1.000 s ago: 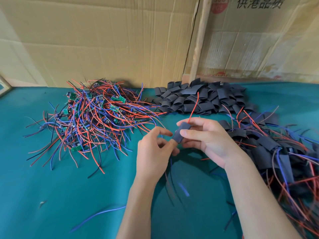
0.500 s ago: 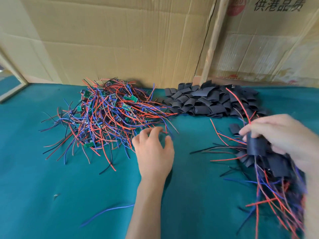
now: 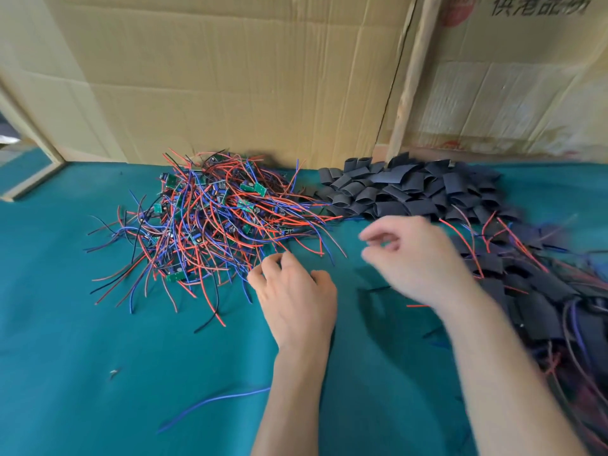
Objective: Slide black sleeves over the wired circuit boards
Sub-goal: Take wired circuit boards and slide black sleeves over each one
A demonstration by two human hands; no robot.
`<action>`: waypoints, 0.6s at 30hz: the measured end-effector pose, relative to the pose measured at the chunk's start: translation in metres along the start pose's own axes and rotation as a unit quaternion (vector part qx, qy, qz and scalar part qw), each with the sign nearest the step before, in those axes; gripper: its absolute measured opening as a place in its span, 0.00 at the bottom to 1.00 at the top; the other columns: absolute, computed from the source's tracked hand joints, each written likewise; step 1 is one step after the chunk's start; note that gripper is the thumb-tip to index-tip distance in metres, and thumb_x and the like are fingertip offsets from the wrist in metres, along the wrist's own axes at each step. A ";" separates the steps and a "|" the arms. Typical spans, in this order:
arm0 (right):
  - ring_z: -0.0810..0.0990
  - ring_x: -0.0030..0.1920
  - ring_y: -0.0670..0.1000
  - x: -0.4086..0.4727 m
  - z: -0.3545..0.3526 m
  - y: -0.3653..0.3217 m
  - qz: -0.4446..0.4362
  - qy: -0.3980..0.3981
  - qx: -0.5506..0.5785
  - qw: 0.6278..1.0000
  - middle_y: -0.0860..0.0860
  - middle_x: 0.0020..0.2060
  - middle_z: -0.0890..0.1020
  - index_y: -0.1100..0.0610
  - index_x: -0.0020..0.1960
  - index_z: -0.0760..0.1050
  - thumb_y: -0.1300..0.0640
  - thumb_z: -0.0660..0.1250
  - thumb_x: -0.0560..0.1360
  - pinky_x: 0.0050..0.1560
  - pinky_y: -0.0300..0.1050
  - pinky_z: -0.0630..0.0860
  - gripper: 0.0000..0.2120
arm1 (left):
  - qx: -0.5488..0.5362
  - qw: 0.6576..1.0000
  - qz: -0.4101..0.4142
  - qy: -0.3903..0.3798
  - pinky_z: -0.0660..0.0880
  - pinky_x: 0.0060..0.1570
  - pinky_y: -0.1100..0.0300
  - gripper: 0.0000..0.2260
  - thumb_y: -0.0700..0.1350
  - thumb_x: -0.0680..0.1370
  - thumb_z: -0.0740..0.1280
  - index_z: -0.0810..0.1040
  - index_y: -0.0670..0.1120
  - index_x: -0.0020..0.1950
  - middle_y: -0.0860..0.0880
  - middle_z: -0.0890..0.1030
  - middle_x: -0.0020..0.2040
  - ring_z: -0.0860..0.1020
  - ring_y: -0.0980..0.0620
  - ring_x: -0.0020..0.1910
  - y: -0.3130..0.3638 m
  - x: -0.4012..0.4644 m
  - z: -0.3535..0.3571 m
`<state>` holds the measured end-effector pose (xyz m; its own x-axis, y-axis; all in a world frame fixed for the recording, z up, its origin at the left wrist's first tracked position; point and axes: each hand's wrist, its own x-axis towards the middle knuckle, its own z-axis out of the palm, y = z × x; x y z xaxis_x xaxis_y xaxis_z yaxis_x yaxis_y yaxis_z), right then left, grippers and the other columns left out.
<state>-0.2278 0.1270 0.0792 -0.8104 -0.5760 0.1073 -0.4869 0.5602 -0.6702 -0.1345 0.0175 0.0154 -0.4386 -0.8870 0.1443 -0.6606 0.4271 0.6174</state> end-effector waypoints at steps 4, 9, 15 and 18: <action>0.65 0.75 0.59 0.000 0.063 -0.004 -0.080 -0.102 -0.134 0.983 0.47 0.74 0.73 0.44 0.71 0.75 0.52 0.61 0.82 0.74 0.52 0.62 0.18 | -0.017 1.000 -0.008 0.023 0.61 0.67 0.50 0.18 0.41 0.76 0.65 0.76 0.43 0.67 0.41 0.73 0.67 0.65 0.40 0.65 -0.003 0.001 -0.003; 0.58 0.79 0.58 0.000 0.076 0.005 -0.094 -0.082 -0.166 0.978 0.39 0.77 0.68 0.43 0.69 0.74 0.48 0.56 0.85 0.71 0.53 0.61 0.15 | -0.093 0.994 0.013 0.052 0.58 0.65 0.54 0.17 0.39 0.74 0.66 0.79 0.45 0.63 0.42 0.76 0.62 0.67 0.40 0.62 0.001 0.000 -0.006; 0.73 0.66 0.58 0.001 0.060 0.003 -0.082 -0.063 -0.118 0.988 0.50 0.58 0.83 0.55 0.56 0.80 0.55 0.64 0.79 0.63 0.52 0.73 0.10 | -0.155 0.986 0.032 0.049 0.68 0.58 0.53 0.12 0.38 0.75 0.66 0.81 0.44 0.57 0.45 0.82 0.54 0.76 0.42 0.56 0.000 0.003 -0.007; 0.82 0.57 0.50 0.003 0.036 0.006 -0.026 -0.041 -0.032 0.998 0.49 0.51 0.87 0.49 0.58 0.85 0.57 0.70 0.76 0.60 0.43 0.76 0.13 | -0.220 0.975 0.030 0.021 0.76 0.54 0.51 0.09 0.38 0.75 0.65 0.81 0.45 0.54 0.48 0.84 0.48 0.82 0.46 0.48 0.002 0.002 -0.007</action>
<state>-0.2212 0.1070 0.0493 -0.7553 -0.6506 0.0786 -0.5498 0.5639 -0.6163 -0.1327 0.0152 0.0229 -0.4365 -0.8732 0.2168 -0.3058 0.3706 0.8770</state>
